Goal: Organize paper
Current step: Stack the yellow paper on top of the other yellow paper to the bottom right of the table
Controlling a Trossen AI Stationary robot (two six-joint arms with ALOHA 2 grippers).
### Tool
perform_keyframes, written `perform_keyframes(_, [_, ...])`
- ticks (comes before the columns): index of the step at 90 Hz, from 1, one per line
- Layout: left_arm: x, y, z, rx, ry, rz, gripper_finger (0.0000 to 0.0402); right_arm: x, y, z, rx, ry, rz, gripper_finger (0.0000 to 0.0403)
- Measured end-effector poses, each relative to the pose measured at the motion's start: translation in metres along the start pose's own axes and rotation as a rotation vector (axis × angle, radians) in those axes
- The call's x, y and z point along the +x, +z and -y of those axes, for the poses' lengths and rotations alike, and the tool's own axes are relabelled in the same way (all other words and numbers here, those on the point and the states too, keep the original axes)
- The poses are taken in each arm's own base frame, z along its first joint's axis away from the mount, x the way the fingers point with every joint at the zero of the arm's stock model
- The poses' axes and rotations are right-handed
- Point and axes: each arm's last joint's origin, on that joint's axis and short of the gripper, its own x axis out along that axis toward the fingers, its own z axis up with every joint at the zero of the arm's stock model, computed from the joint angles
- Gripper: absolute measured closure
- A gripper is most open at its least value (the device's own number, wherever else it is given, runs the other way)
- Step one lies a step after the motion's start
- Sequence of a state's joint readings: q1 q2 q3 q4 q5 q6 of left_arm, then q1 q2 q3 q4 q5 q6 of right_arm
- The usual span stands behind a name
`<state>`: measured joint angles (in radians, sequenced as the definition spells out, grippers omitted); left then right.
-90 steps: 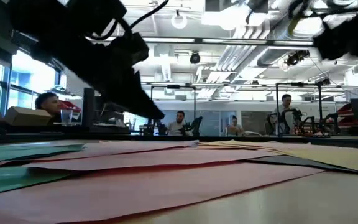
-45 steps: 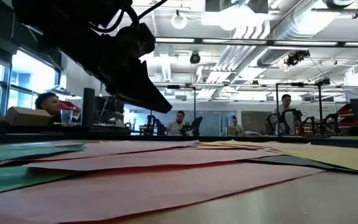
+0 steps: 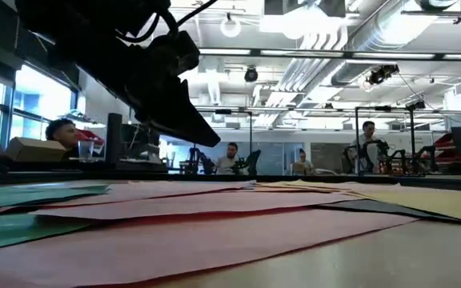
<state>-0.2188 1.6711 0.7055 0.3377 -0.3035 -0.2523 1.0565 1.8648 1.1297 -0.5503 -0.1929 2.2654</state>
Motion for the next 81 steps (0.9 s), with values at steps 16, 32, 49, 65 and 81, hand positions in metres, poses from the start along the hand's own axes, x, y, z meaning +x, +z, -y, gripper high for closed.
perform_keyframes(16, [0.0,0.0,0.0,0.002,0.001,-0.004,0.0317,0.003,0.001,0.002,-0.001,-0.021,0.027,0.0179])
perform_keyframes(32, [0.0,-0.001,0.0,0.003,-0.002,-0.008,0.0317,0.003,0.006,0.008,0.012,-0.08,0.07,0.0179])
perform_keyframes(49, [0.0,-0.001,0.0,0.004,-0.003,-0.012,0.0317,0.002,0.007,0.011,0.021,-0.124,0.067,0.0179])
perform_keyframes(65, [0.0,-0.001,0.0,0.004,-0.003,-0.012,0.0317,0.001,0.009,0.015,0.023,-0.166,0.082,0.0179])
perform_keyframes(81, [0.0,-0.001,0.0,0.004,-0.002,-0.012,0.0317,-0.001,0.009,0.016,0.045,-0.197,0.065,0.0179])
